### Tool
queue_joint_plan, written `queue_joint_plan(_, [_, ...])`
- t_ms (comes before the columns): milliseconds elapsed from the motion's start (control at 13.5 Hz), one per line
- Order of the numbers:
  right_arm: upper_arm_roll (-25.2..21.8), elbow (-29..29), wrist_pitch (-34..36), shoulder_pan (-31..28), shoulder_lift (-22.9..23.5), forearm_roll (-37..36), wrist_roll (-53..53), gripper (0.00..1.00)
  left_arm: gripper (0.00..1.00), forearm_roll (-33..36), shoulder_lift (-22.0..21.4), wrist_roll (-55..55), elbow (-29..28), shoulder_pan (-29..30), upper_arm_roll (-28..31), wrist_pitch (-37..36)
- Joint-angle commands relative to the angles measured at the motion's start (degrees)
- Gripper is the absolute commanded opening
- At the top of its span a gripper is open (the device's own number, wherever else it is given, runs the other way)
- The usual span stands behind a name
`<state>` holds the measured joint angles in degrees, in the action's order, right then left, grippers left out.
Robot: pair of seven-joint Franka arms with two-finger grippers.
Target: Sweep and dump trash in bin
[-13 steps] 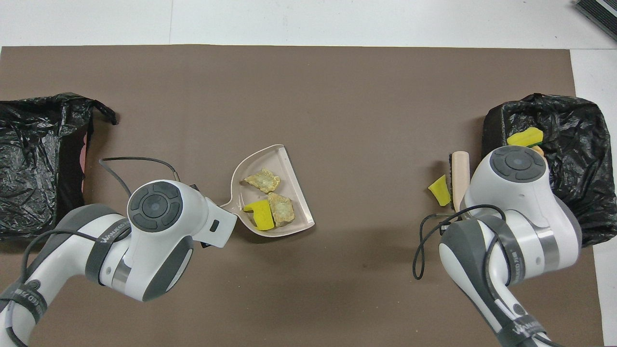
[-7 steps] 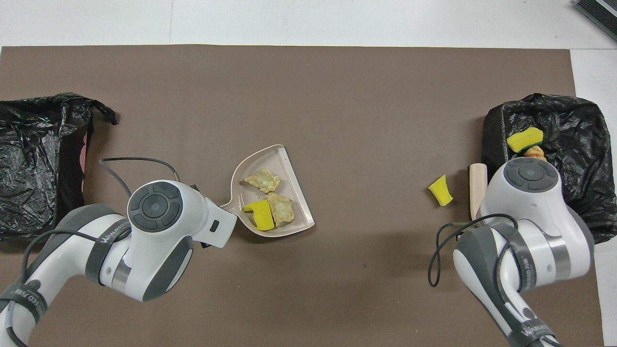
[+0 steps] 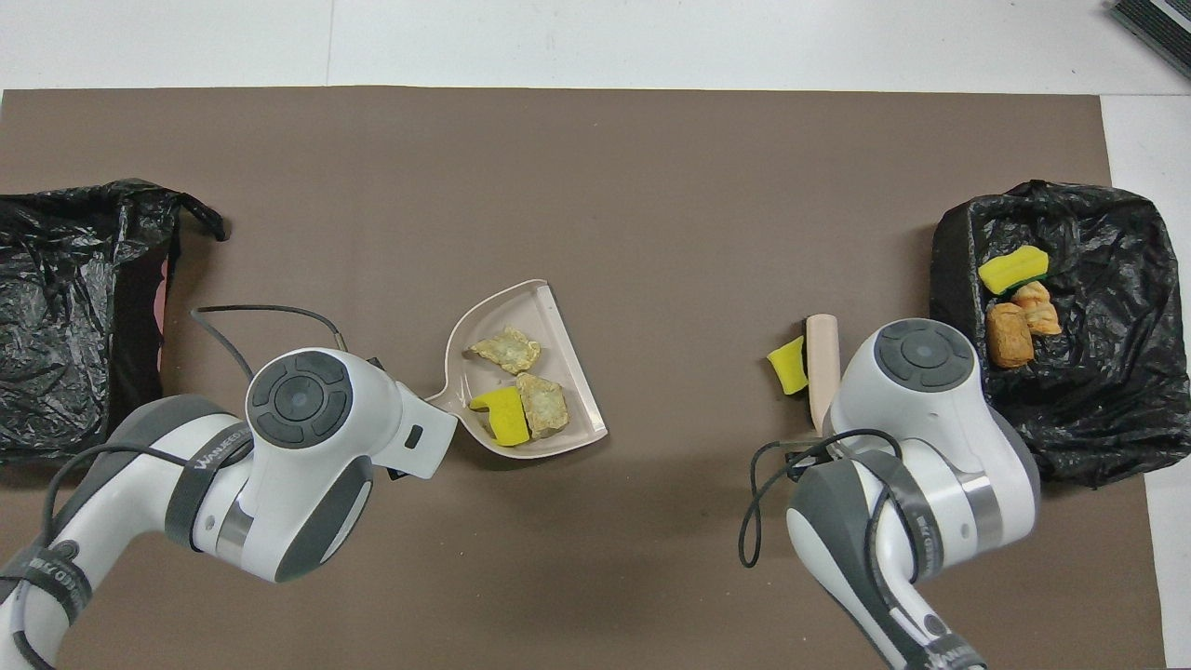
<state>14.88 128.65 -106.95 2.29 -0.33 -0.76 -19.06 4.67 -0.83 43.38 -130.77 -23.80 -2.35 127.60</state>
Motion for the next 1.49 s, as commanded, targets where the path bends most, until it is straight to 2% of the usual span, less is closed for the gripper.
queue_joint_plan(0, [0.1,-6.7,-1.0,3.5,7.2,3.3,-3.4,0.0,0.0,-0.5,-1.3,-0.1,-1.7,-0.7,0.5,0.5])
queue_joint_plan(149, [0.1,-11.7,-3.3,8.2,12.4,6.0,-8.0,0.0,0.0,-0.5,-1.4,-0.1,-1.7,-0.6,0.5,0.5])
queue_joint_plan(223, [0.1,-12.2,-5.2,10.2,13.0,8.4,-9.4,0.0,0.0,-0.5,-1.4,-0.1,-1.9,-0.5,0.5,0.5])
queue_joint_plan(743, [0.2,-14.8,-4.4,20.2,13.3,16.7,-9.0,0.0,0.0,-0.6,-1.4,-0.1,-2.3,0.7,0.7,0.8])
queue_joint_plan(1040, [1.0,-17.1,-3.6,22.1,13.4,20.4,-8.2,0.0,0.0,-1.7,-1.0,-1.4,-1.7,1.4,0.8,1.4])
queue_joint_plan(1262, [1.3,-18.9,-3.7,22.2,13.4,20.4,-3.0,0.0,0.0,-5.9,-0.6,-8.2,-1.3,3.6,0.7,1.3])
queue_joint_plan(1411, [1.3,-19.2,-4.3,22.1,13.1,20.3,0.8,0.0,0.0,-6.0,-0.6,-8.6,-1.3,3.7,0.7,1.2])
